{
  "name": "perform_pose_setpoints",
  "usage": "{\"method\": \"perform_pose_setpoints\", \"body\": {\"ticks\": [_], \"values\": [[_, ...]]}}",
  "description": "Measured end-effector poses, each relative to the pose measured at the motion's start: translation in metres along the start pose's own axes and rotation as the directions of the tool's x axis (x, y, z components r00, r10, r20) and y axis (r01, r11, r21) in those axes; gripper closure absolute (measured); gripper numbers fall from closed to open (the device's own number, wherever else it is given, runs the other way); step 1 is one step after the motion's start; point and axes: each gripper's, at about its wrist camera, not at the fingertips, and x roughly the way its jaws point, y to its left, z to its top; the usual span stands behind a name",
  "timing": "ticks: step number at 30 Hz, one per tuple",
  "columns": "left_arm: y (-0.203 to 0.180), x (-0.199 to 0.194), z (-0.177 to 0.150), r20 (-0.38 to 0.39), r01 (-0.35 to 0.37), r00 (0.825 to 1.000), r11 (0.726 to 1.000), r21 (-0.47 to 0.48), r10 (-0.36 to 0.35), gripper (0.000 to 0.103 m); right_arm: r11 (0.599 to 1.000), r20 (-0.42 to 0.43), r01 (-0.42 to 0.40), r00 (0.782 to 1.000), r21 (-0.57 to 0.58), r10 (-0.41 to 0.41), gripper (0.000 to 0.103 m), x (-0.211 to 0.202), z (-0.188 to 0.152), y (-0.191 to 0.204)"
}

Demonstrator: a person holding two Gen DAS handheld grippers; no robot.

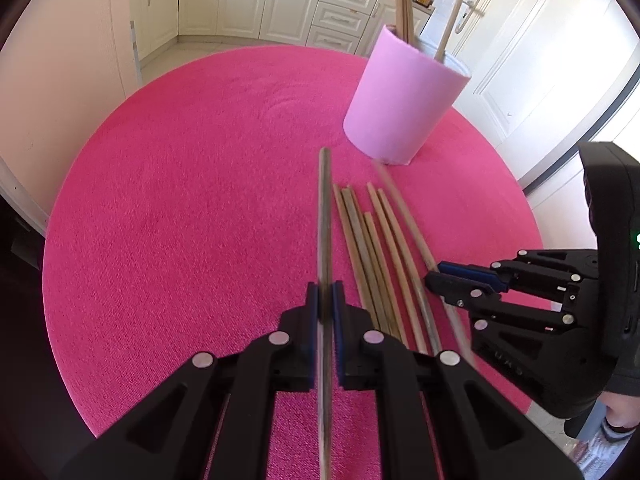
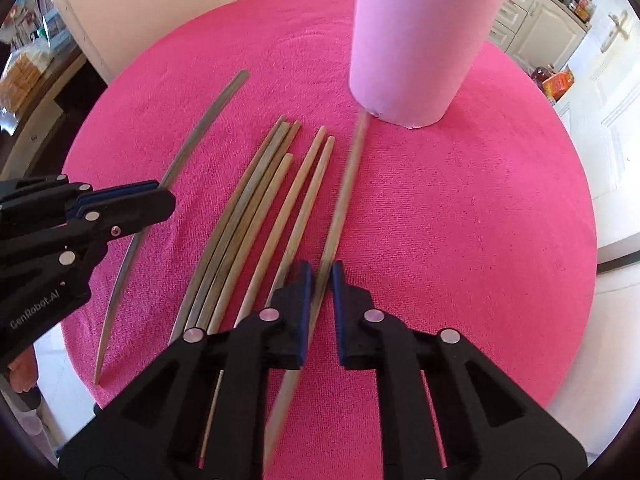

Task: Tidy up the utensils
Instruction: 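Lift the left tool's chopstick while the right tool closes on another chopstick, then raise both held chopsticks upright and lower them into the pink cup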

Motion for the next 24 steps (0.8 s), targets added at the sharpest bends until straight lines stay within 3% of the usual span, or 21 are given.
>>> {"method": "perform_pose_setpoints", "body": {"ticks": [7,13,24], "values": [[-0.006,-0.014,-0.001,0.048,0.017,0.999,1.000,0.015,-0.017,0.096,0.999,0.072,-0.041,0.997,0.032,0.039,0.097,-0.016,-0.004,-0.012],[-0.014,-0.023,0.005,0.066,0.056,0.996,0.998,0.019,-0.057,0.096,0.990,0.168,-0.123,0.980,0.064,0.110,0.097,-0.041,-0.015,-0.025],[-0.033,-0.043,0.011,0.124,0.100,0.986,0.993,0.065,-0.108,0.096,0.968,0.381,-0.235,0.906,0.085,0.186,0.097,-0.096,-0.026,-0.045]]}}
